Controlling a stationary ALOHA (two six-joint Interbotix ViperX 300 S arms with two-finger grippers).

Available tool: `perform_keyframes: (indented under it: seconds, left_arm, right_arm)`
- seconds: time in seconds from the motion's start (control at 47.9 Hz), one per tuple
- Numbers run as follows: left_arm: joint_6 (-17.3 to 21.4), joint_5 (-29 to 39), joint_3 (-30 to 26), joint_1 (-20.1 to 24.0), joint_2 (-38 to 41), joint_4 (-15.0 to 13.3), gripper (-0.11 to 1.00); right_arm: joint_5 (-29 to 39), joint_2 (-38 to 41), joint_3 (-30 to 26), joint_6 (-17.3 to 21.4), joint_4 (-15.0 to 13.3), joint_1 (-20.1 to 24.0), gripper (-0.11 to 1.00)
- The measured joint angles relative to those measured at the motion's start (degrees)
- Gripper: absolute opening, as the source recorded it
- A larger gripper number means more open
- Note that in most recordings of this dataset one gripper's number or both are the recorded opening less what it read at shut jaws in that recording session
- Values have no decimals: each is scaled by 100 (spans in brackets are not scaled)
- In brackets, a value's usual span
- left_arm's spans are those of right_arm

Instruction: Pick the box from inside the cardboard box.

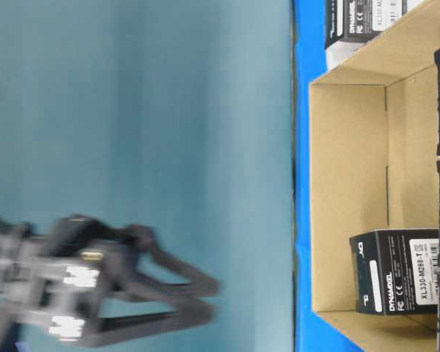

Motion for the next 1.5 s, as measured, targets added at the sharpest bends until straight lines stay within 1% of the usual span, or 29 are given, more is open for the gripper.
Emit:
perform_keyframes:
  seconds: [0.188,0.376,0.501,0.689,0.856,1.295,1.4,1.504]
  left_arm:
    - [0,0,-9,0,-26,0,-6]
    - [-9,0,-26,0,-18,0,-6]
    - [-9,0,-26,0,-26,0,-6]
    - [-9,0,-35,0,-26,0,-6]
    - [-9,0,-35,0,-26,0,-6]
    - [-9,0,-35,-44,-26,0,-6]
    - [-9,0,-35,-44,-26,9,-6]
    - [-9,0,-35,-53,-26,0,-6]
  right_arm:
    - [589,0,-642,-44,0,26,99]
    - [976,35,-1178,-44,0,53,99]
    - [1020,88,-1318,-44,-9,53,99]
    - [1028,88,-1310,-53,-9,53,99]
    - [879,62,-923,-132,-26,70,99]
    - [-932,88,1222,-642,-70,272,99]
    - [-1318,88,1600,-686,-105,281,99]
    - [-1591,88,1775,-686,-237,281,99]
